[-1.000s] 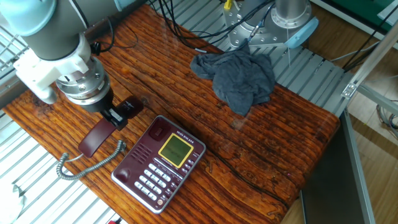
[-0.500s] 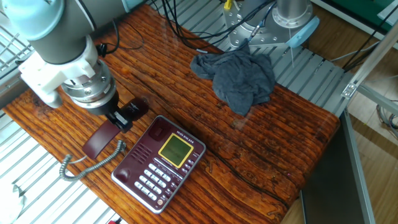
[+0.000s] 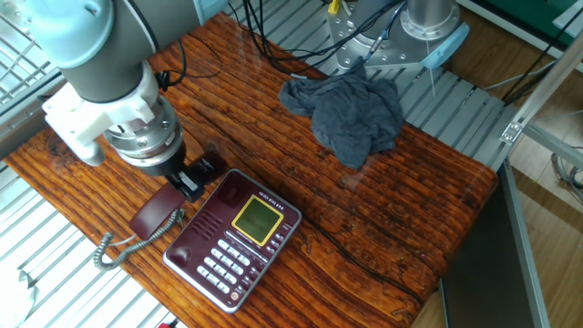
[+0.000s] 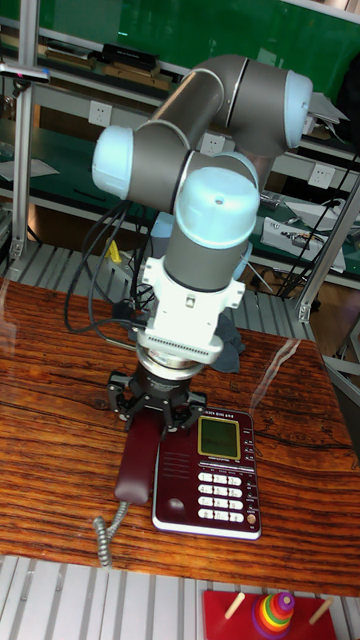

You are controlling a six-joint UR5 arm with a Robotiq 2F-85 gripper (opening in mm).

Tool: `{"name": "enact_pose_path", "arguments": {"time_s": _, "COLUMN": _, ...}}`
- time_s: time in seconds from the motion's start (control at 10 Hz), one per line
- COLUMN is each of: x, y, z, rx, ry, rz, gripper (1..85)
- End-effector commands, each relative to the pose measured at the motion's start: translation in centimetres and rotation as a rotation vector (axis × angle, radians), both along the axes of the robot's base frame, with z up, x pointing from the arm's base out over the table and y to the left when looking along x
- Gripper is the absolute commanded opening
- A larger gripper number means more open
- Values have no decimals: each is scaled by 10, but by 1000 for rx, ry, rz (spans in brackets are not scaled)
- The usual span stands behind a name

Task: Place the handset of the telephone on the corresponding phone cradle

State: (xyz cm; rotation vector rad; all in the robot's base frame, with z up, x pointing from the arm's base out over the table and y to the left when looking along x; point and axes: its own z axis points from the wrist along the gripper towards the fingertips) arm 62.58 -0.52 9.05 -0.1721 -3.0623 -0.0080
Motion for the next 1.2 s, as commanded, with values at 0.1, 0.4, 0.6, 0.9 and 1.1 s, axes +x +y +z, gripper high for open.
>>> {"name": "enact_pose_path", "arguments": {"time_s": 0.1, "x": 0, "y": 30, "z": 9, "rx": 73, "ry": -6, "rz": -26, "gripper": 297}}
{"name": "enact_pose_path", "arguments": {"time_s": 0.4, "x": -6, "y": 38, "z": 8, "rx": 105, "ry": 19, "rz": 31, "gripper": 297}}
{"name": "enact_pose_path", "arguments": {"time_s": 0.6, "x": -8, "y": 37, "z": 9, "rx": 92, "ry": 25, "rz": 78, "gripper": 297}}
{"name": "enact_pose_path", "arguments": {"time_s": 0.9, "x": -12, "y": 47, "z": 10, "rx": 94, "ry": 44, "rz": 108, "gripper": 297}}
{"name": "enact_pose_path", "arguments": {"time_s": 1.1, "x": -10, "y": 53, "z": 5, "rx": 89, "ry": 45, "rz": 107, "gripper": 297}}
